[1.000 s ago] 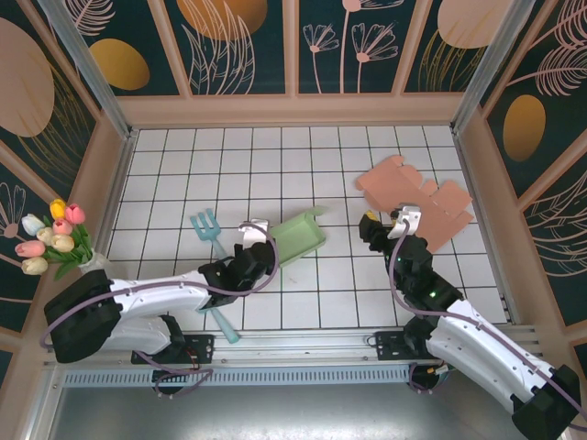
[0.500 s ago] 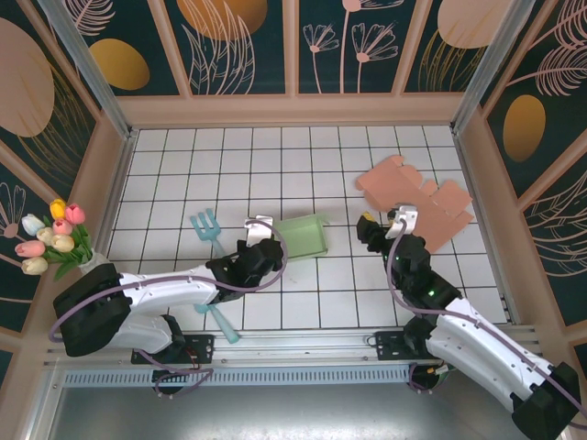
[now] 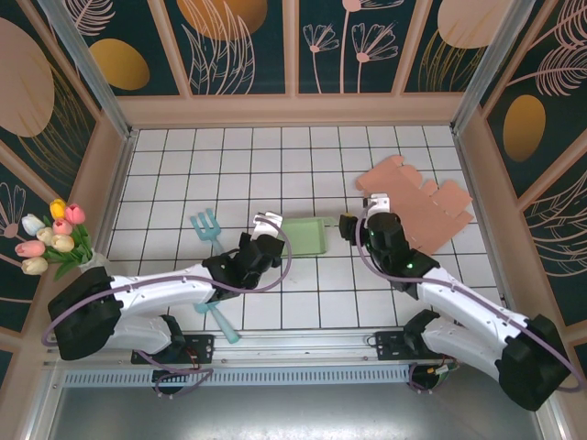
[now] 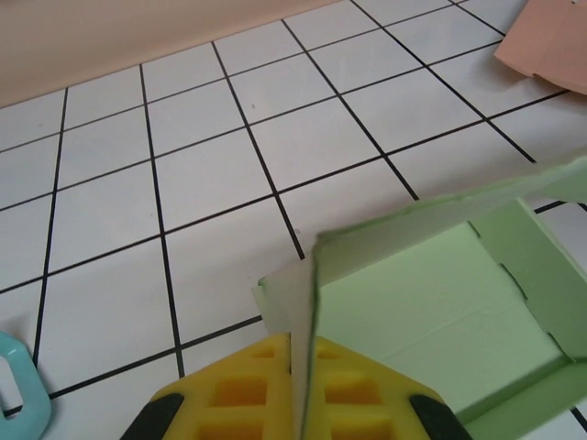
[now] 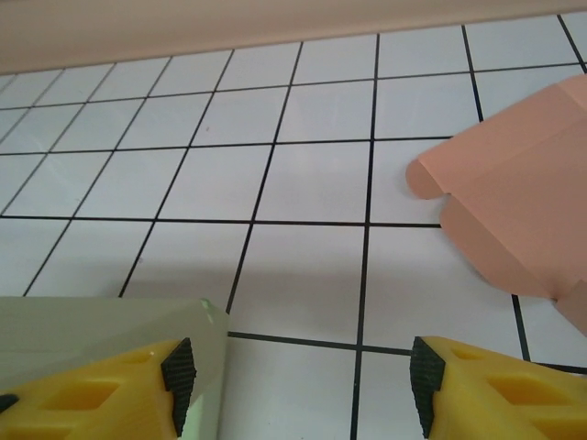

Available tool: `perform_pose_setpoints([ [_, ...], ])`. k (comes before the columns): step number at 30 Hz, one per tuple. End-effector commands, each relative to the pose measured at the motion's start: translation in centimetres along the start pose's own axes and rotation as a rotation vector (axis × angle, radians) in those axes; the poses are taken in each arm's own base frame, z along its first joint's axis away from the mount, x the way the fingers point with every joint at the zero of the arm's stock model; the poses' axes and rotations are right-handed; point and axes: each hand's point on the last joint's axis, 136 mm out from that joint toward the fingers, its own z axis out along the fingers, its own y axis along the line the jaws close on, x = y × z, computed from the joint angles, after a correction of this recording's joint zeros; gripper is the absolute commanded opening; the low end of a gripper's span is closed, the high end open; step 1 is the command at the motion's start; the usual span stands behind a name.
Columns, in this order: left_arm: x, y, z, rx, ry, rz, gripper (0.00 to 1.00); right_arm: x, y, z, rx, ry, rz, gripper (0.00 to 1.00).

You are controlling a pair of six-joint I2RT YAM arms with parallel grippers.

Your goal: Fold the paper box

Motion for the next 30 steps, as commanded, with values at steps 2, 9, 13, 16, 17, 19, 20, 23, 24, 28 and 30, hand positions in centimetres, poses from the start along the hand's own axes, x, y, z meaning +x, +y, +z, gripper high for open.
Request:
perform_pose_setpoints([
  [2, -2.3, 0.1, -0.4, 0.035, -0.068, -0.013, 0.0, -0.7, 0.3, 0.9, -0.004, 0.032, 0.061, 0.63],
  [9, -2.2, 0.4, 0.2, 0.071, -0.065, -0.023, 0.0, 0.6, 0.8, 3.0, -0.017, 0.078, 0.083, 0.59],
  [13, -1.9, 0.7, 0.5, 0.077, -0.064, -0.039, 0.0, 1.3, 2.1, 3.8, -0.093, 0.095, 0.09, 0.58],
  [16, -1.9, 0.3, 0.7, 0.101, -0.067, -0.055, 0.0, 1.7, 3.3, 3.9, -0.164, 0.106, 0.114, 0.56],
  [17, -1.8, 0.1, 0.8, 0.109, -0.067, -0.058, 0.0, 1.9, 3.6, 3.9, -0.181, 0.11, 0.124, 0.56],
  [19, -1.7, -0.2, 1.0, 0.121, -0.064, -0.066, 0.0, 2.1, 3.9, 4.0, -0.201, 0.115, 0.139, 0.56],
  [20, -1.7, -0.4, 1.2, 0.126, -0.061, -0.07, 0.0, 2.1, 4.0, 4.0, -0.206, 0.113, 0.146, 0.55],
  [23, -1.5, -1.2, 1.7, 0.148, -0.052, -0.088, 0.0, 2.5, 3.9, 4.2, -0.203, 0.115, 0.149, 0.55],
  [24, -1.4, -1.4, 1.9, 0.15, -0.05, -0.093, 0.0, 2.6, 3.8, 4.3, -0.198, 0.116, 0.149, 0.55],
  [28, -1.2, -2.1, 3.1, 0.144, -0.026, -0.106, 0.0, 3.4, 3.6, 4.8, -0.188, 0.13, 0.136, 0.53],
  [30, -1.1, -2.5, 3.6, 0.142, -0.014, -0.106, 0.0, 3.8, 3.5, 5.0, -0.186, 0.136, 0.127, 0.52],
])
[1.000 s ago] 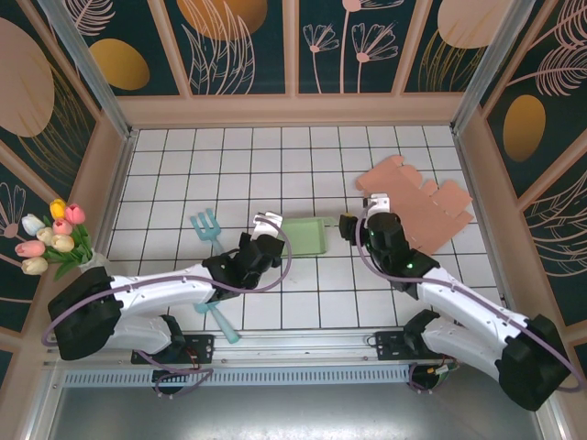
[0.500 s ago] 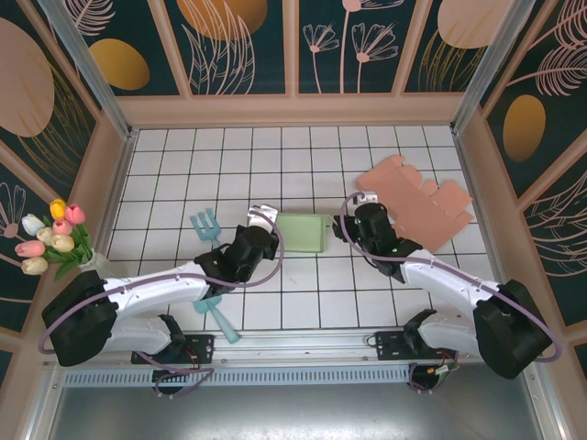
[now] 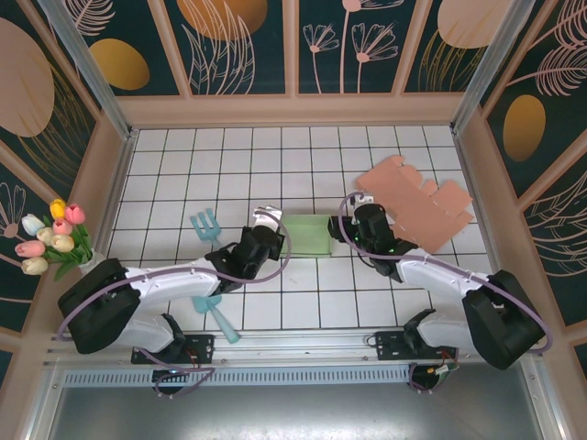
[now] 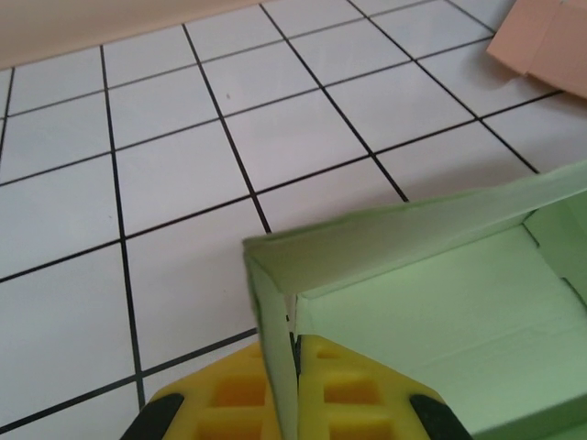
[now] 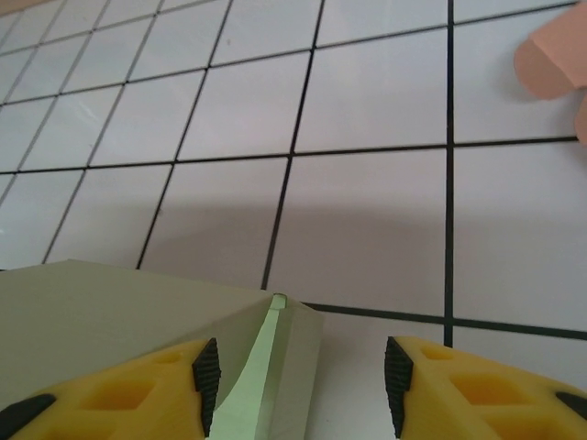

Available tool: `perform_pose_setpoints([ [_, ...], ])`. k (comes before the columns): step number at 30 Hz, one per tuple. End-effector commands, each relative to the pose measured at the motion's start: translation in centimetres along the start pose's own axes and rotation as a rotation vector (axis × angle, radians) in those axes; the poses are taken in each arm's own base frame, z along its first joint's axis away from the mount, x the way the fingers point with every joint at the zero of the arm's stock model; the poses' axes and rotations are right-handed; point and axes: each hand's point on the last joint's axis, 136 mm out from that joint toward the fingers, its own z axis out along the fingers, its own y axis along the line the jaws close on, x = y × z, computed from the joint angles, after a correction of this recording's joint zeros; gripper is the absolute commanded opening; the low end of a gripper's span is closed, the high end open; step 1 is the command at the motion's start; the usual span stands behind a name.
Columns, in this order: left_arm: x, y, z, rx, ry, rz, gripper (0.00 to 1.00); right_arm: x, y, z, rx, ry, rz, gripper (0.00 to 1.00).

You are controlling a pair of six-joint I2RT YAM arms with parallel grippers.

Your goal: Fold the paper box

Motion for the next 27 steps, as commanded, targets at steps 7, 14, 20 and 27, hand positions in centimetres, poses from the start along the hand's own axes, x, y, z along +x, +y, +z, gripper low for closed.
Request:
perform_pose_setpoints([
  [7, -1.7, -3.0, 1.6, 0.091, -0.026, -0.071, 0.0, -0.5, 1.2, 0.1, -0.058, -0.033, -0.029, 0.49],
  [14, 0.0, -3.9, 1.8, 0.158, -0.008, -0.159, 0.0, 0.4, 0.8, 0.1, -0.053, -0.023, -0.03, 0.48],
  [20, 0.6, -4.9, 1.4, 0.233, 0.002, -0.256, 0.0, 1.0, 0.7, -0.1, -0.059, -0.03, -0.019, 0.47],
  [27, 0.9, -6.5, 1.4, 0.298, 0.025, -0.287, 0.0, 1.4, 0.4, -0.2, -0.054, -0.031, -0.021, 0.47],
])
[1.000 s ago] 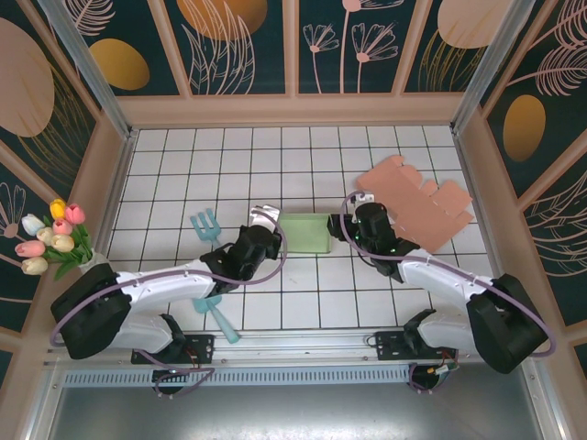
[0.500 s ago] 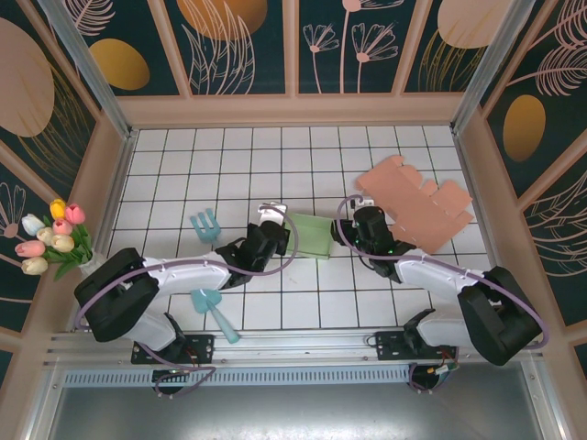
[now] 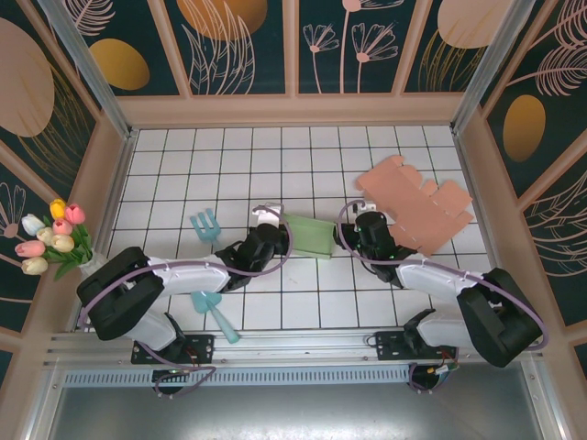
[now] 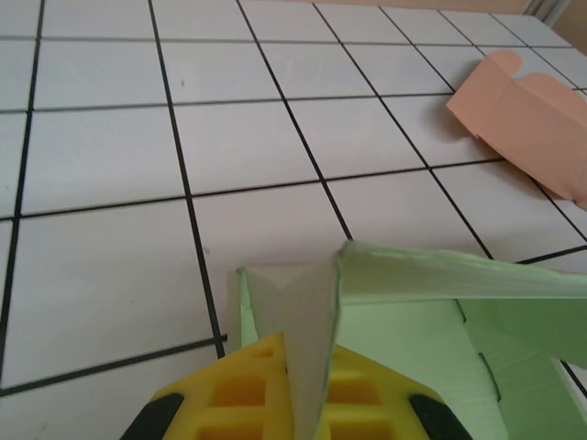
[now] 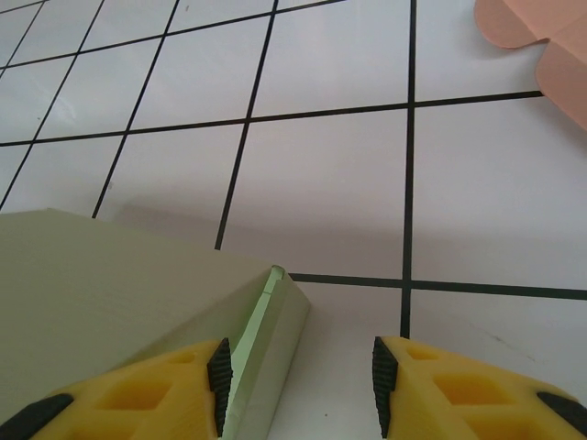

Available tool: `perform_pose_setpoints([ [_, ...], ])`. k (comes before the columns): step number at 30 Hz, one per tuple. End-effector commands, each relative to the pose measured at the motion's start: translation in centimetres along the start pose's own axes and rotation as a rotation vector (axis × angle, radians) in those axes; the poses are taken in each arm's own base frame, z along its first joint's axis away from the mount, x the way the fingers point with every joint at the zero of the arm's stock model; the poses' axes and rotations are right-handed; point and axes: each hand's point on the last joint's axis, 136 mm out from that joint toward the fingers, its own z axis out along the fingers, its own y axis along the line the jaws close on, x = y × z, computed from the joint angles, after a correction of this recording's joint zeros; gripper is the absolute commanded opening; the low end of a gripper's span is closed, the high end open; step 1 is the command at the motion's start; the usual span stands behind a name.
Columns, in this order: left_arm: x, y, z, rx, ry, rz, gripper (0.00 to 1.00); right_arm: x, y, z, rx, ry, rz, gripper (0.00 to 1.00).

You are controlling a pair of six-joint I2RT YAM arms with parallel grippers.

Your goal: Fold the paper box

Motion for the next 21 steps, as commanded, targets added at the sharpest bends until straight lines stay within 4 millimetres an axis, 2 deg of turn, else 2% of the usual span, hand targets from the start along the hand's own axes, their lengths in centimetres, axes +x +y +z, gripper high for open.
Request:
perform_pose_setpoints([
  [1, 1.8, -4.2, -0.2, 0.196, 0.071, -0.041, 0.0, -0.8, 2.3, -0.5, -0.099, -0.039, -0.009, 0.47],
  [7, 1.4, -4.8, 0.4, 0.17, 0.081, -0.01, 0.0, -0.7, 2.5, -0.6, -0.1, -0.034, -0.014, 0.47],
  [14, 4.4, -2.9, 0.7, 0.106, 0.106, 0.03, 0.0, -0.5, 1.9, -1.3, -0.071, -0.046, 0.017, 0.48],
  [21, 5.9, -1.3, 0.4, 0.067, 0.107, 0.062, 0.0, 0.2, 0.7, -3.5, -0.025, -0.074, 0.079, 0.53],
])
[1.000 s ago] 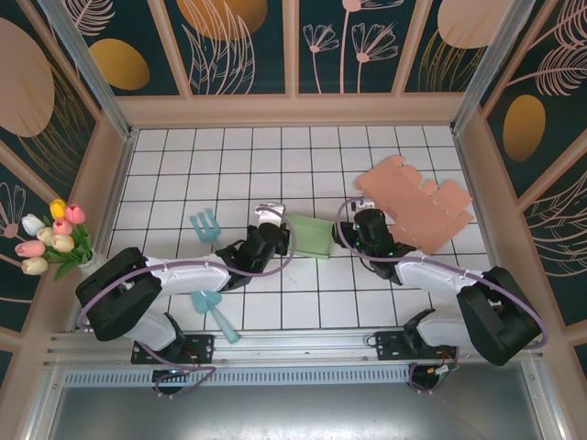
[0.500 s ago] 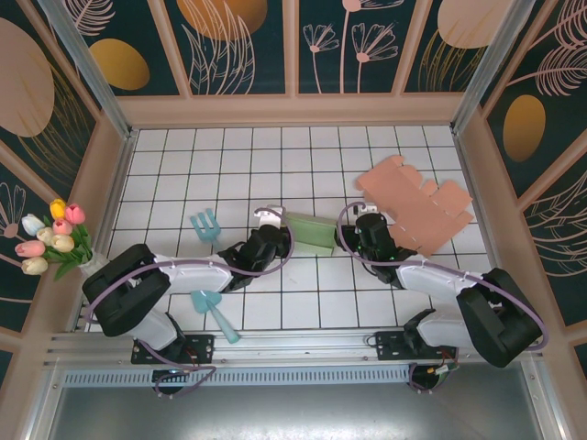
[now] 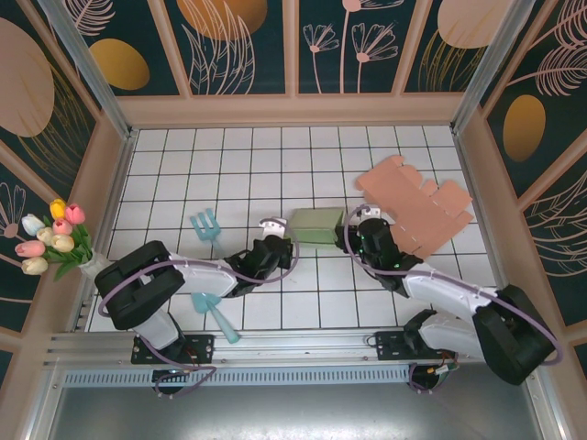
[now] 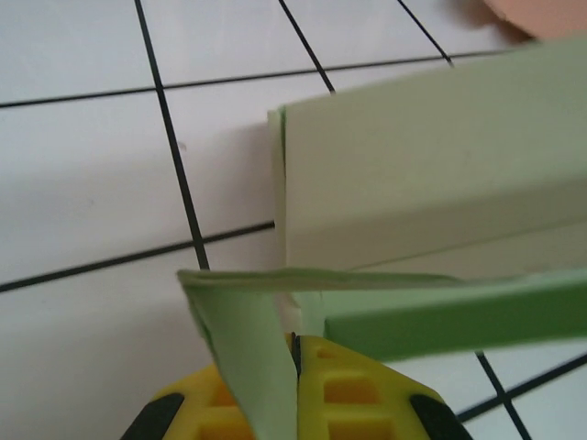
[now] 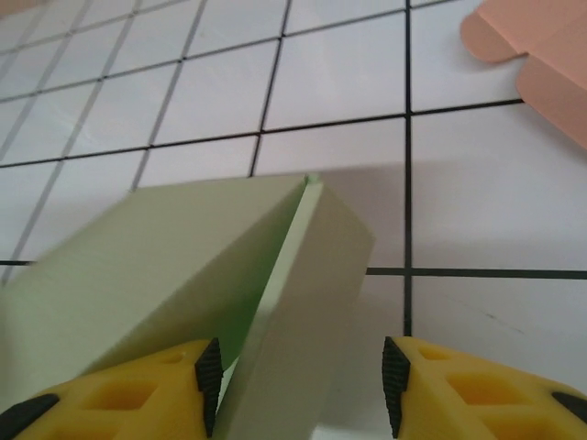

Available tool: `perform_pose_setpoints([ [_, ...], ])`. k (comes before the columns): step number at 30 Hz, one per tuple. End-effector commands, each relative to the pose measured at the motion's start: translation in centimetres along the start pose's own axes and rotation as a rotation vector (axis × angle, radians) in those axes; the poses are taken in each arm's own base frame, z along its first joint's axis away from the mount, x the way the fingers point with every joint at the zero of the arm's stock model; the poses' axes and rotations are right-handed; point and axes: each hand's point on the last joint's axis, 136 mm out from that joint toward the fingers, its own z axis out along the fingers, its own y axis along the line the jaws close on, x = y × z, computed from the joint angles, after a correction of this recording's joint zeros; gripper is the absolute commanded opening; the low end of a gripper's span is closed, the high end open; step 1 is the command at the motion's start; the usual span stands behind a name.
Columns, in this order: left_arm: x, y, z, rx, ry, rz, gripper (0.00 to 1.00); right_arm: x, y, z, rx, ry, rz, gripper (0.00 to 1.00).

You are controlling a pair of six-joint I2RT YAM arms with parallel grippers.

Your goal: Fold the paper box

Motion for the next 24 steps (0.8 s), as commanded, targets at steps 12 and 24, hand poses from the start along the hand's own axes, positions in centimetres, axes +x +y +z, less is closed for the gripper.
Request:
perform_pose_setpoints([
  [12, 1.4, -1.3, 0.4, 0.023, 0.008, 0.05, 0.0, -2.2, -1.8, -6.5, 0.057, -0.129, 0.119, 0.56],
  [24, 1.9, -1.6, 0.7, -0.003, 0.02, 0.08, 0.0, -2.1, -1.7, -2.6, 0.149, -0.073, 0.036, 0.62],
])
